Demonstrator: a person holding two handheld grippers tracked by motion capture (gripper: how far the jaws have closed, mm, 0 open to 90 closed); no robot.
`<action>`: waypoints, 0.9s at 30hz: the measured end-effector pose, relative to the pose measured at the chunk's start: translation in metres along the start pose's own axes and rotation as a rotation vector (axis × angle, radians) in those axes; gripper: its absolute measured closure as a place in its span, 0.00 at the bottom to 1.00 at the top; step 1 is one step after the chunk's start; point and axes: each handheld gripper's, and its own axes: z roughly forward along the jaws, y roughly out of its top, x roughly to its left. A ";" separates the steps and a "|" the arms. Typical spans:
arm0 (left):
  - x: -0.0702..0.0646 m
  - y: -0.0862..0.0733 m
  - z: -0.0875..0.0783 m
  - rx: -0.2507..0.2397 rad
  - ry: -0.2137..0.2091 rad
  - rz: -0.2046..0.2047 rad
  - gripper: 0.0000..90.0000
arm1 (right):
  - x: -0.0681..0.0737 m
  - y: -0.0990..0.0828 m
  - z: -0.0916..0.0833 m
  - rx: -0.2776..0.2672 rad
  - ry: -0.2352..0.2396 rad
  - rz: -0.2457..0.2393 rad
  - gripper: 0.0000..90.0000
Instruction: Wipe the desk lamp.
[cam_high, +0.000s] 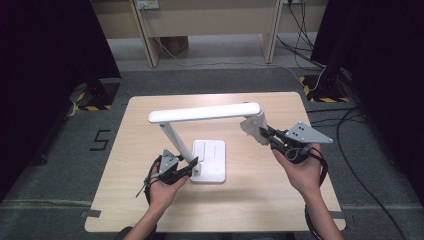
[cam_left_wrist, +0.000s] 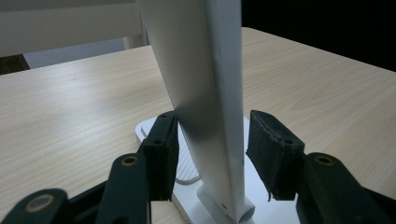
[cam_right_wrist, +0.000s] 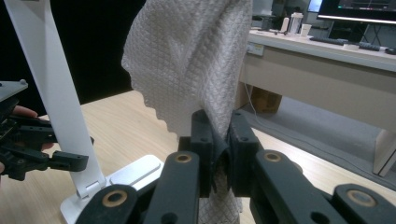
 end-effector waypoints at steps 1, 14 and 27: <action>0.000 0.000 0.000 0.000 0.004 0.005 0.60 | 0.000 0.000 0.001 0.000 0.002 0.002 0.93; -0.001 0.002 0.001 0.021 0.031 0.045 0.67 | 0.003 0.003 0.005 -0.009 0.021 0.006 0.93; -0.002 0.001 0.001 0.022 0.036 0.049 0.67 | 0.004 0.006 0.007 -0.005 0.029 0.005 0.93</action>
